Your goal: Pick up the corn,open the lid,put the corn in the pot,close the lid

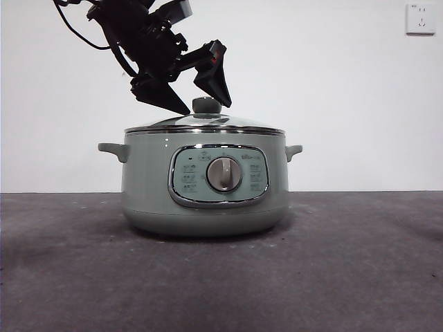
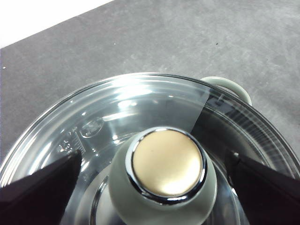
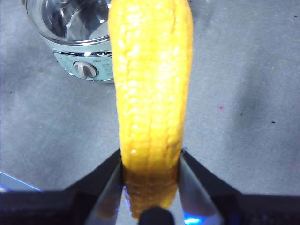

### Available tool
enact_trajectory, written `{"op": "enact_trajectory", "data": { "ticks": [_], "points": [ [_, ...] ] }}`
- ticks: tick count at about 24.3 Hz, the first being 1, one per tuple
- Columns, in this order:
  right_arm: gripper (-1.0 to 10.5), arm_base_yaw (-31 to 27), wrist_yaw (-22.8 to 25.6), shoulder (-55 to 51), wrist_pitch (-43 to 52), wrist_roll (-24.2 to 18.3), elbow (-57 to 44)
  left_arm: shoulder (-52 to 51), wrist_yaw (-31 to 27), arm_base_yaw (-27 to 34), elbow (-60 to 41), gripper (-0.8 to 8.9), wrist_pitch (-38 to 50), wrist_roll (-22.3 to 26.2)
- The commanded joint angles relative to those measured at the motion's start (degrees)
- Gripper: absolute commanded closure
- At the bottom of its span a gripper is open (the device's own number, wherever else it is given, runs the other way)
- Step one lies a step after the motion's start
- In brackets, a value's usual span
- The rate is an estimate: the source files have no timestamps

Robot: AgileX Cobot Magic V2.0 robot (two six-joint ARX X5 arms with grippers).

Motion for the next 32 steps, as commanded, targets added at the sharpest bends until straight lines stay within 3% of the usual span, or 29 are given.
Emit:
{"op": "enact_trajectory", "data": {
  "ticks": [1, 4, 7, 15, 23, 30, 32],
  "points": [
    [9.6, 0.0, 0.0, -0.1, 0.5, 0.3, 0.2, 1.3, -0.1, -0.2, 0.1, 2.52, 0.3, -0.7],
    [9.6, 0.0, 0.0, -0.1, 0.4, 0.3, 0.2, 1.5, -0.2, -0.5, 0.1, 2.56, 0.5, -1.2],
    [9.6, 0.0, 0.0, -0.1, 0.4, 0.3, 0.2, 1.5, -0.1, -0.6, 0.1, 4.88, 0.4, -1.3],
    [9.6, 0.0, 0.0, -0.1, 0.4, 0.2, 0.2, 1.5, -0.1, -0.7, 0.1, 8.27, -0.9, -1.3],
    [9.6, 0.0, 0.0, -0.1, 1.5, 0.2, 0.2, -1.8, -0.1, -0.7, 0.2, 8.22, 0.0, -1.5],
    [9.6, 0.0, -2.0, 2.2, 9.0, 0.5, 0.2, -14.3, 0.1, 1.5, 0.2, 8.22, -2.8, -1.5],
    [9.6, 0.1, -4.7, 4.5, 12.8, 0.9, 0.2, -18.9, 0.1, 2.4, 0.2, 8.21, -5.5, -1.5]
  ]
}}
